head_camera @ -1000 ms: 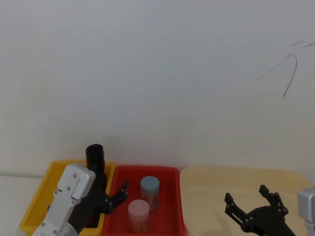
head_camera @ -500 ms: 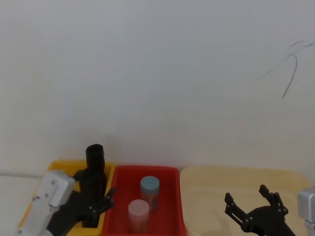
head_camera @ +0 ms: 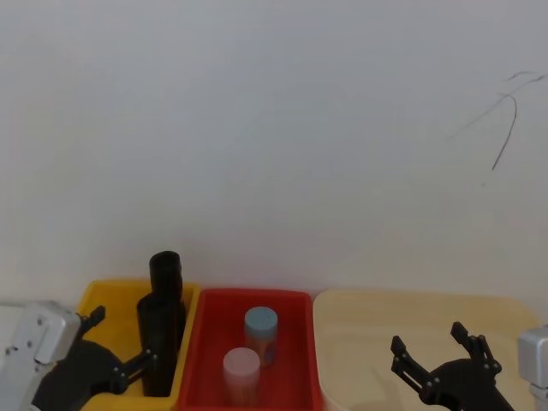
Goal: Pick up the garbage bag with the one hand and transfer it to the other hand.
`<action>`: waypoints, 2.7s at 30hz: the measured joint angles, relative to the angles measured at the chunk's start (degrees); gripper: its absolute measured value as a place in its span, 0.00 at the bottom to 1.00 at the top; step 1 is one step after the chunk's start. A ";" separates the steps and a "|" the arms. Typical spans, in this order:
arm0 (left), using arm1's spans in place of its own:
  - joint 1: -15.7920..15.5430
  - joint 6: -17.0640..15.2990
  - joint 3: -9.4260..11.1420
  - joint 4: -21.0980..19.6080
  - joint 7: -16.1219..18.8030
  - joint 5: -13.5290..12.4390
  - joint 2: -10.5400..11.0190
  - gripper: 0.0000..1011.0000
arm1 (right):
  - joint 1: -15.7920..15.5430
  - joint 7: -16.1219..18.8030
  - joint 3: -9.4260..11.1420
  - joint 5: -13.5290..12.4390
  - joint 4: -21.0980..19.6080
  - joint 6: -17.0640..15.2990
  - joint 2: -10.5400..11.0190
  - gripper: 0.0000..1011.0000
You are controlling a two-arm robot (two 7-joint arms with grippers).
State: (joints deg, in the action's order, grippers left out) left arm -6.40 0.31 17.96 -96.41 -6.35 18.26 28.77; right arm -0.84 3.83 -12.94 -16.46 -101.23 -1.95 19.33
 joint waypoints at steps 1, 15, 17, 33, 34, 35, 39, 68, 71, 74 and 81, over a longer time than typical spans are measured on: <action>0.00 -0.09 -0.16 0.13 -0.16 0.20 0.05 0.99 | 0.00 0.00 0.00 0.00 0.00 0.00 0.00 0.99; -2.31 -2.30 -1.29 3.76 -3.02 2.70 -0.57 0.99 | 0.00 0.00 0.00 0.00 0.00 0.00 0.00 0.99; -2.89 -2.69 -1.25 4.52 -3.60 2.90 -0.86 0.99 | 0.00 0.00 0.00 0.00 0.00 0.00 0.00 0.99; -7.60 -5.04 -0.24 10.49 -5.33 3.14 -3.72 0.99 | 0.00 0.00 0.00 0.00 0.00 0.00 0.00 0.99; -7.85 -5.12 -0.14 10.90 -5.37 3.12 -3.94 0.99 | 0.00 0.00 0.00 0.00 0.00 0.00 0.00 0.99; -8.09 -5.20 -0.07 11.18 -5.39 3.07 -4.08 0.99 | 0.00 0.00 0.00 0.00 0.00 0.00 0.00 0.99; -9.62 -5.61 0.50 12.98 -5.67 2.65 -5.15 0.99 | 0.00 0.00 0.00 0.00 0.00 0.00 0.00 0.99; -17.04 -6.61 3.57 22.59 -7.58 -0.53 -10.49 0.93 | 0.00 0.00 0.00 0.00 0.00 0.00 0.00 0.99; -17.27 -6.69 3.64 22.92 -7.52 -0.70 -10.66 0.86 | 0.00 0.00 0.00 0.00 0.00 0.00 0.00 0.99; -17.51 -6.77 3.71 23.28 -7.46 -0.85 -10.84 0.78 | 0.00 0.00 0.00 0.00 0.00 0.00 0.00 0.99; -17.93 -6.86 3.86 23.85 -7.36 -1.13 -11.18 0.55 | 0.00 0.00 0.00 0.00 0.00 0.00 0.00 0.99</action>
State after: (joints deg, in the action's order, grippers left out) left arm -24.33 -6.54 21.81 -72.56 -13.72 17.13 17.59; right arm -0.84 3.83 -12.94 -16.46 -101.23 -1.95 19.33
